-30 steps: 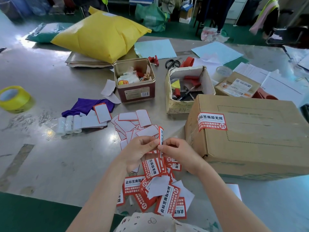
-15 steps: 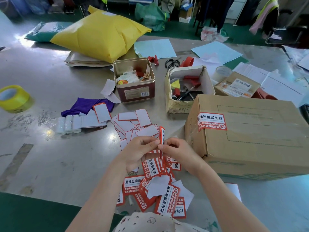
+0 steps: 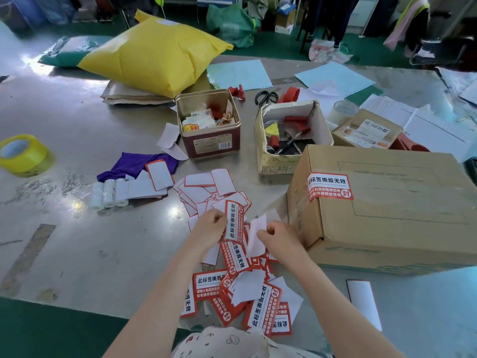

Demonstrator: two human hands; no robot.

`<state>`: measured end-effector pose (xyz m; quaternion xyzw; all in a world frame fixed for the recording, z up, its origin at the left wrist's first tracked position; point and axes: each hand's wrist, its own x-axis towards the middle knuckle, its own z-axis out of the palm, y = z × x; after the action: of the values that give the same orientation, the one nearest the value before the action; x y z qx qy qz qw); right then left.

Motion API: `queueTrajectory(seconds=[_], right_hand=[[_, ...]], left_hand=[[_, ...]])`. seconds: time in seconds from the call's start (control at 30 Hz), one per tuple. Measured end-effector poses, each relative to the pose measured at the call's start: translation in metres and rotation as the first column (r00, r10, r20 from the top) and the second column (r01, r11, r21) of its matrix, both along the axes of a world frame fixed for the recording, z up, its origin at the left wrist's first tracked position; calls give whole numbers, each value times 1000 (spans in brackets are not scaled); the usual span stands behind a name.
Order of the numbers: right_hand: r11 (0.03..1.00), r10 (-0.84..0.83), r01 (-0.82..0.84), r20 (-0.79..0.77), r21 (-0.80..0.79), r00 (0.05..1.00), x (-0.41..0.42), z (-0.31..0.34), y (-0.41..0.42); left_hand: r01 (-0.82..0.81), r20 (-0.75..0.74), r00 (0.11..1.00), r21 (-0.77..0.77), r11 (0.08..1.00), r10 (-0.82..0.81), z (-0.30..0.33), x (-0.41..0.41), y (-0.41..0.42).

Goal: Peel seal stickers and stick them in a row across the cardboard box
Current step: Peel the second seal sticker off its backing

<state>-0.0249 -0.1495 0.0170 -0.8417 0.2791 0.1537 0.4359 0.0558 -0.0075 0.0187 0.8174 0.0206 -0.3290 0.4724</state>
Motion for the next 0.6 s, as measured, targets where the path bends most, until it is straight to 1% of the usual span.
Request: queueTrajectory(seconds=[0.07,0.2,0.37,0.43,0.5,0.57,0.6], right_hand=[[999,6,-7,-34,-47,999,1,-6,3],[998,-20,18,-36,-62,999,6,-9,10],[992,-123,123,77,0,989,11,6,14],[987,-147,139,105,74,984,16,11,14],[969,-154,128,113,210,982,21,11,15],[939,-157,112,114,324,981,23,13,18],[913,-191,132,118,385,974,24,15,19]], left_hand=[[-20,9,1000,28,999,20,0,4,3],[-22,-25,999,-43,999,21,3,9,8],[56,28,998,-123,991,-53,11,15,14],[71,51,997,-134,988,-64,13,17,15],[75,66,996,-129,989,-67,16,19,15],[63,77,996,-134,989,-53,17,20,14],[54,82,996,-135,989,-43,18,20,15]])
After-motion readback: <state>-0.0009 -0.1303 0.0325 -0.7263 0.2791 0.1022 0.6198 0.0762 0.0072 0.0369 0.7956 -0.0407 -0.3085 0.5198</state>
